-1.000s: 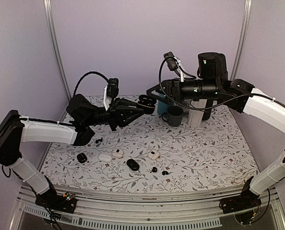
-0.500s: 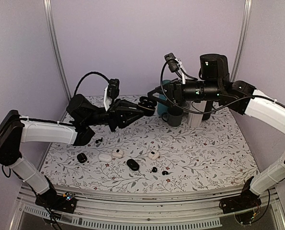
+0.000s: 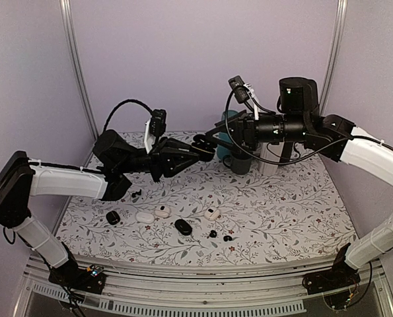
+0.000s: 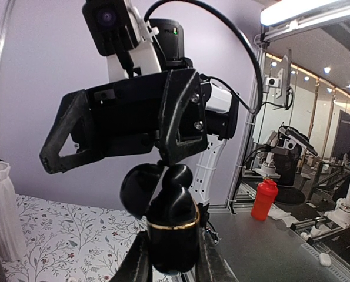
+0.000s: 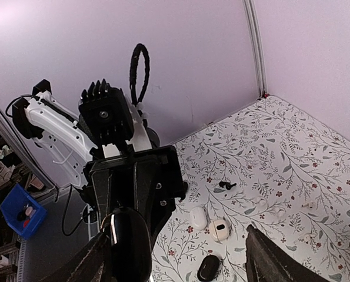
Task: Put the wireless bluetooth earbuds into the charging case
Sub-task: Close the charging case with the earbuds.
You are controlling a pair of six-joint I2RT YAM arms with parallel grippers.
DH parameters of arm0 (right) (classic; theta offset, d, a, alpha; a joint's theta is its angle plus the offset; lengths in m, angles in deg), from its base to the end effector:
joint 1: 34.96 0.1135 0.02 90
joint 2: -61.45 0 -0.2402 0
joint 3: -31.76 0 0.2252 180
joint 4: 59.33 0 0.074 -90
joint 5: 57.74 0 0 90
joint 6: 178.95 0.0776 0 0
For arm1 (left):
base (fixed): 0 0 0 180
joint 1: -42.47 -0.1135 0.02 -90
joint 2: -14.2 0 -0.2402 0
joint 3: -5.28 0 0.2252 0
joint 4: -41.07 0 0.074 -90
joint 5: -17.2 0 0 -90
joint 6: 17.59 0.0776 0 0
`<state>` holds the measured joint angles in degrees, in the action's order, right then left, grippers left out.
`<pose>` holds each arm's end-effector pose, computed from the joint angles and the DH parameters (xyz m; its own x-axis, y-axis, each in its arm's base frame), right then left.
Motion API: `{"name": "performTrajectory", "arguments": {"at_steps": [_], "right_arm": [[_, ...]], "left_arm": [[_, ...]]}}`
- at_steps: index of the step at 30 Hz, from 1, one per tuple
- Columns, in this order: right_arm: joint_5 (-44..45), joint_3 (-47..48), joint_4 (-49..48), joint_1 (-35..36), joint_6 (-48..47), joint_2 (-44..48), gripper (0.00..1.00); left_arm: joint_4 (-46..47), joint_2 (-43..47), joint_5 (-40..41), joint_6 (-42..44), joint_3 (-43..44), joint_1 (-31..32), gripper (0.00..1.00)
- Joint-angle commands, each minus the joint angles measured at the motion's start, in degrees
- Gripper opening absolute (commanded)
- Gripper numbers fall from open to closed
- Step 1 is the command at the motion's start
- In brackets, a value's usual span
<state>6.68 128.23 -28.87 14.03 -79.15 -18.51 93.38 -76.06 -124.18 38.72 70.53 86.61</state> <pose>0.1937 0.2739 0.3793 -0.3185 -0.1323 -0.9386 -0.9147 0.3026 0.2678 0.1974 -0.2761 0.3146 -0.2436 -0.2460 -0.9381 0.9588 -0.2068 -0.1948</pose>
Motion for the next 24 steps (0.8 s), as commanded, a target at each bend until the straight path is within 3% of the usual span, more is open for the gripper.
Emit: {"name": "performTrajectory", "arguments": {"at_steps": [1,12,24], "right_arm": [[-1.15,-1.59,1.67,0.10,-2.14,1.29,0.78],[5.40,-0.42,2.21,0.08,1.39,1.28,0.79],[2.67,-1.09,-1.02,0.07,4.48,2.71,0.83]], "left_arm": [[2.85,0.13,1.80,-0.56,2.32,-0.02,0.00],[2.48,0.34,1.67,-0.24,2.15,-0.11,0.00],[1.27,0.54,2.42,0.73,2.05,-0.10,0.00]]}}
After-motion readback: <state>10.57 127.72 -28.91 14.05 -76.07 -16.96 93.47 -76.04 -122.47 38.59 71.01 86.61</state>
